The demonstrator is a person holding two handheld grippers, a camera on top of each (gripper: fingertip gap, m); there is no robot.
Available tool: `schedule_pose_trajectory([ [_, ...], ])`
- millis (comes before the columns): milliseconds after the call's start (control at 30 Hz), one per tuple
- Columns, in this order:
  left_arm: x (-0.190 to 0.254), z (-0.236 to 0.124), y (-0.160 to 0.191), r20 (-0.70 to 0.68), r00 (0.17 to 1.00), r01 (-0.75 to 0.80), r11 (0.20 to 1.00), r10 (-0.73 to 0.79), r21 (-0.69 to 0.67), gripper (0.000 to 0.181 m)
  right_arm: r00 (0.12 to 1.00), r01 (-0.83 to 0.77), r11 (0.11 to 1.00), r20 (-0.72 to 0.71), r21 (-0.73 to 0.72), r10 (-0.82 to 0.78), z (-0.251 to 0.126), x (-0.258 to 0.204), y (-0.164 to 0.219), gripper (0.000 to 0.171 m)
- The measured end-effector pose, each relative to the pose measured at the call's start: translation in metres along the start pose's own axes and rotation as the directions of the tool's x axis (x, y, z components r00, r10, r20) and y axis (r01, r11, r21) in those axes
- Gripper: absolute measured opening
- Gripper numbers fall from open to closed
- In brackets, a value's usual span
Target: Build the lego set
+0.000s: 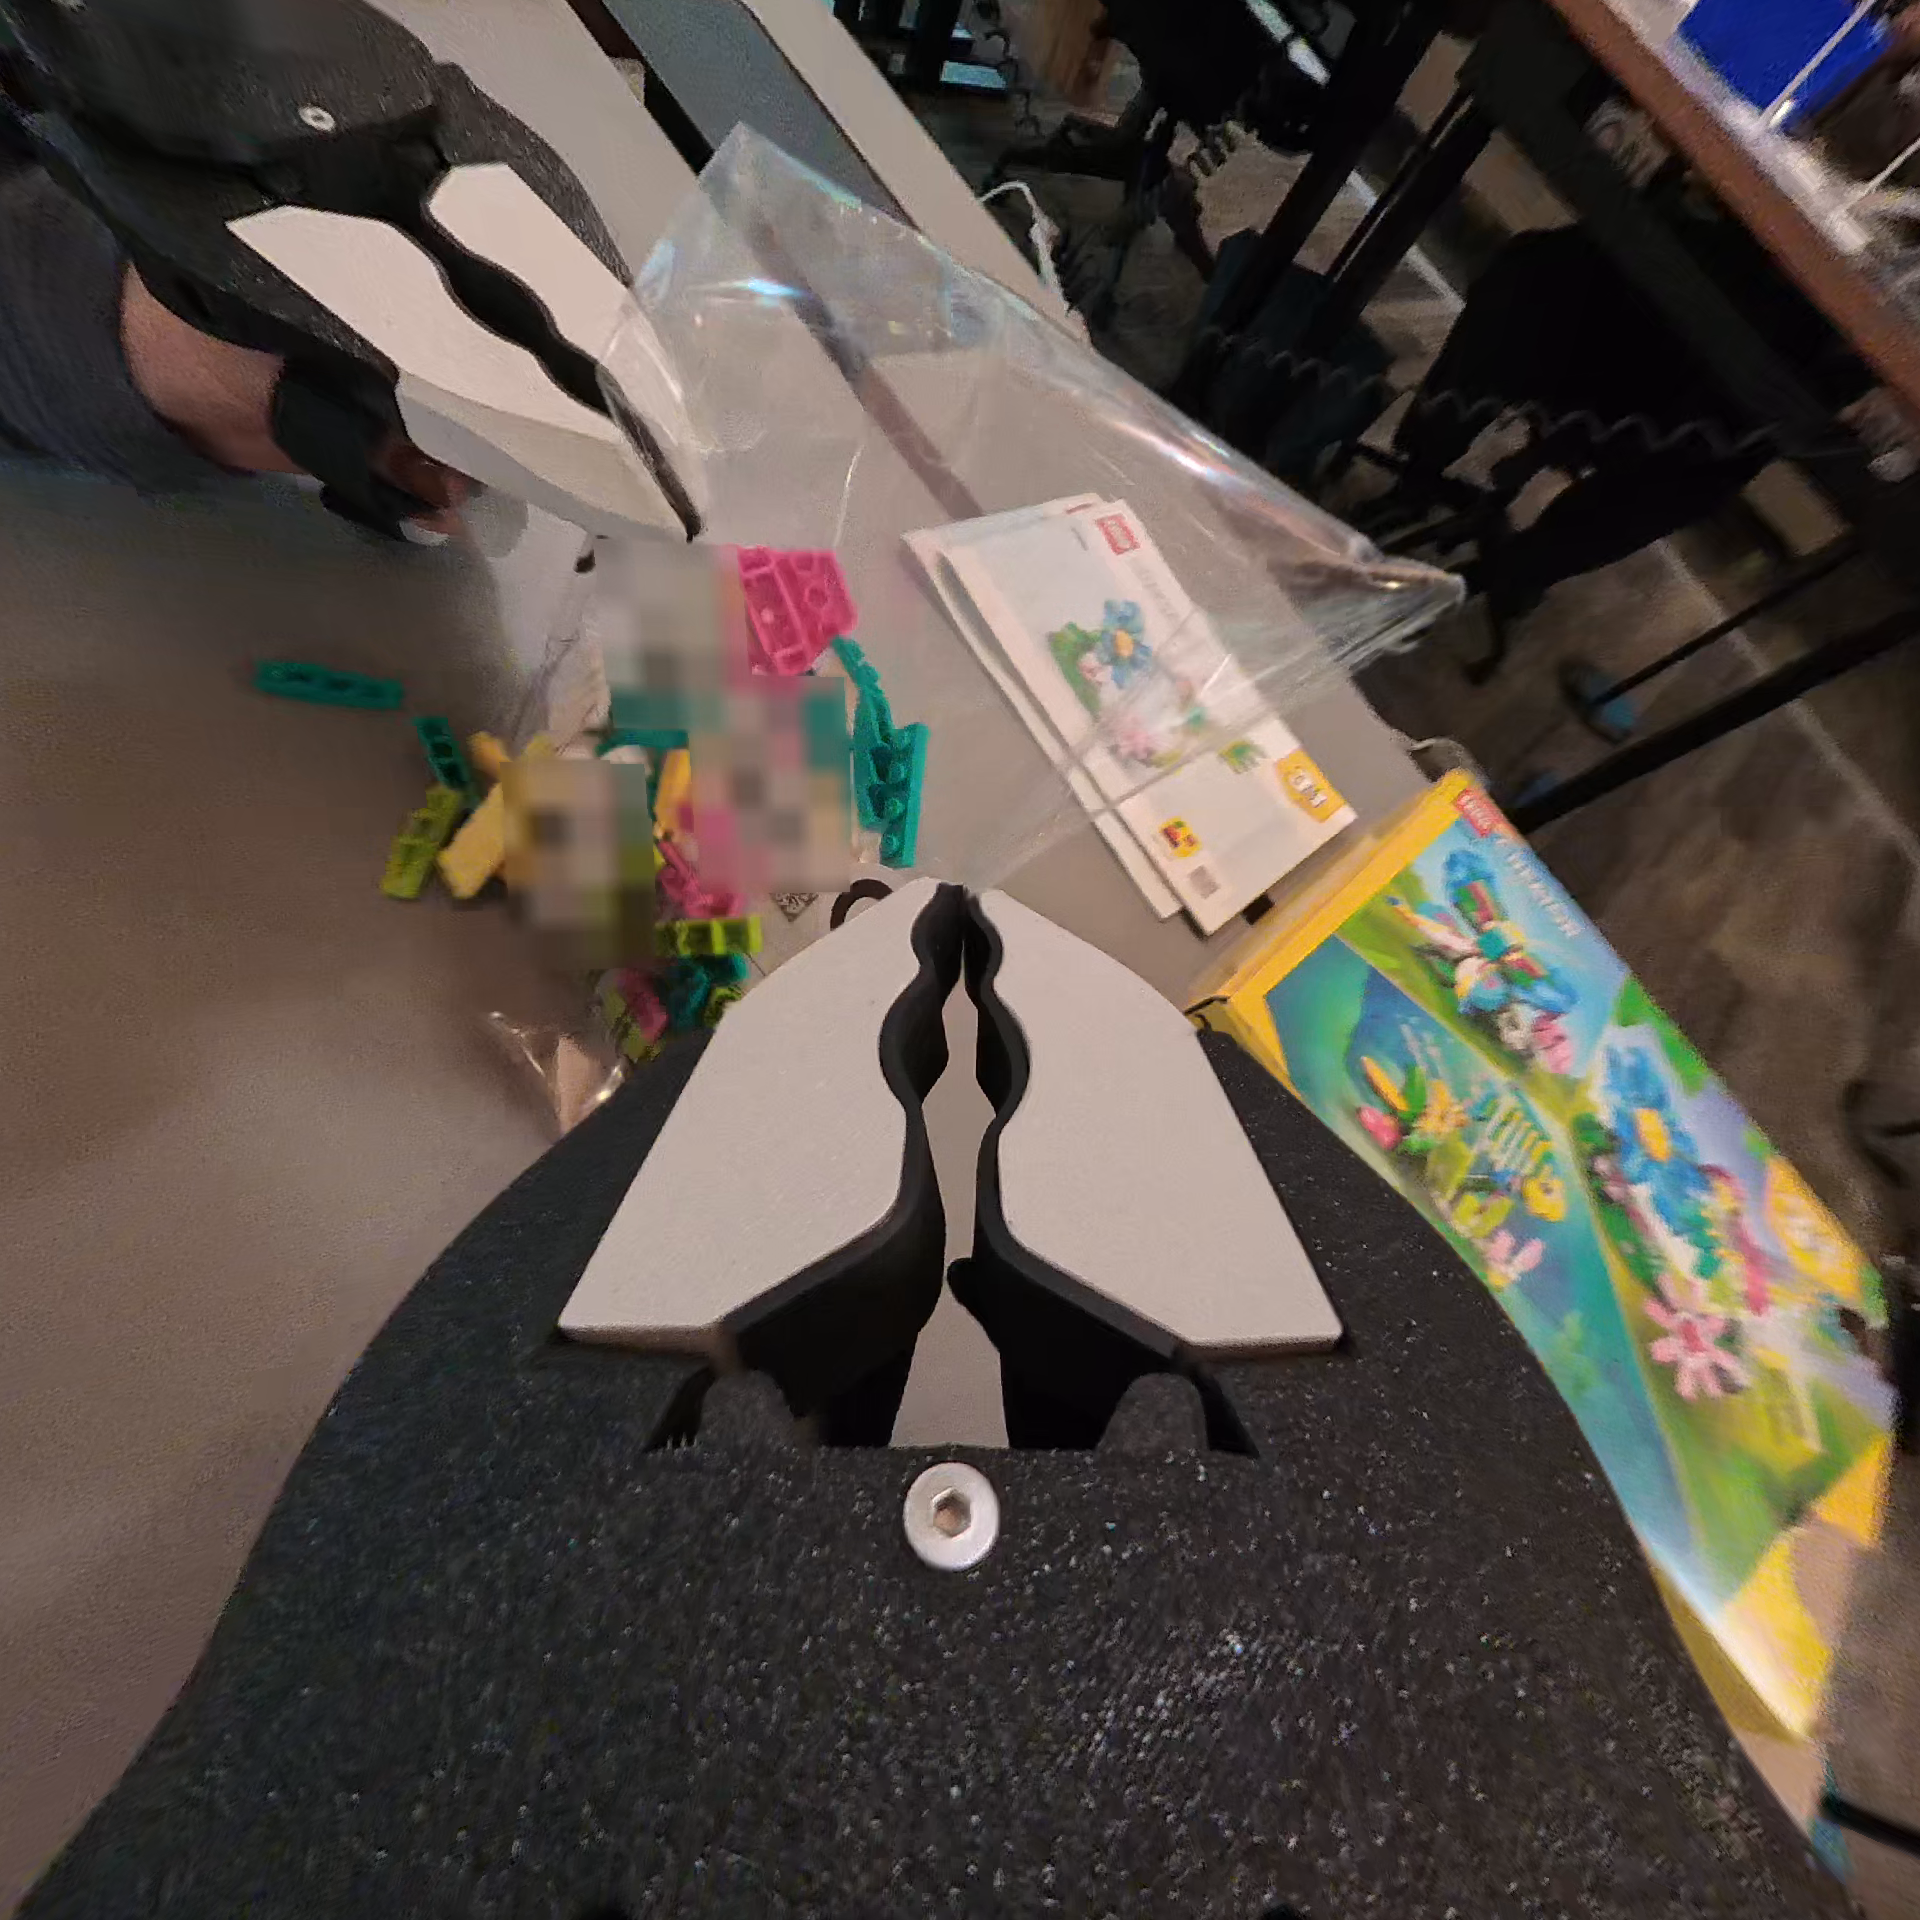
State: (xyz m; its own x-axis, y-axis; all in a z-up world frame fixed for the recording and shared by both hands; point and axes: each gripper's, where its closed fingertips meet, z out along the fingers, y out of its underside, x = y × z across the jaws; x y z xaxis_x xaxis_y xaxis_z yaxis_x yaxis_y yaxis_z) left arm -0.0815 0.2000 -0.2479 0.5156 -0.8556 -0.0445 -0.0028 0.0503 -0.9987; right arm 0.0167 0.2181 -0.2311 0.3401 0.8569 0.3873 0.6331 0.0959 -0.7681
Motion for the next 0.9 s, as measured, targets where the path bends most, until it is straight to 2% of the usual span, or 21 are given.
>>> schedule_pose_trajectory([
  [233,0.001,-0.003,-0.001,-0.010,1.000,0.023,1.000,-0.023,-0.007,0.003,0.972,0.217,0.976,-0.094,-0.015,-0.217,-0.014,-0.001,-0.026,0.000],
  [367,0.000,-0.007,0.003,0.014,0.998,0.064,0.997,-0.063,-0.053,0.014,0.945,0.293,0.956,-0.146,-0.016,-0.293,-0.021,0.000,-0.043,0.000],
  [533,-0.004,-0.015,0.007,0.045,0.991,0.130,0.989,-0.127,-0.075,0.030,0.944,0.299,0.954,-0.147,-0.003,-0.296,-0.021,-0.004,-0.052,0.000],
  [833,-0.008,-0.019,0.000,0.016,0.975,0.222,0.973,-0.221,-0.068,0.036,0.971,0.222,0.973,-0.102,0.066,-0.215,-0.027,-0.008,-0.059,0.000],
  [900,-0.006,-0.018,0.000,0.002,0.975,0.220,0.973,-0.220,-0.064,0.036,0.964,0.242,0.968,-0.127,0.071,-0.232,-0.030,-0.008,-0.064,0.000],
])
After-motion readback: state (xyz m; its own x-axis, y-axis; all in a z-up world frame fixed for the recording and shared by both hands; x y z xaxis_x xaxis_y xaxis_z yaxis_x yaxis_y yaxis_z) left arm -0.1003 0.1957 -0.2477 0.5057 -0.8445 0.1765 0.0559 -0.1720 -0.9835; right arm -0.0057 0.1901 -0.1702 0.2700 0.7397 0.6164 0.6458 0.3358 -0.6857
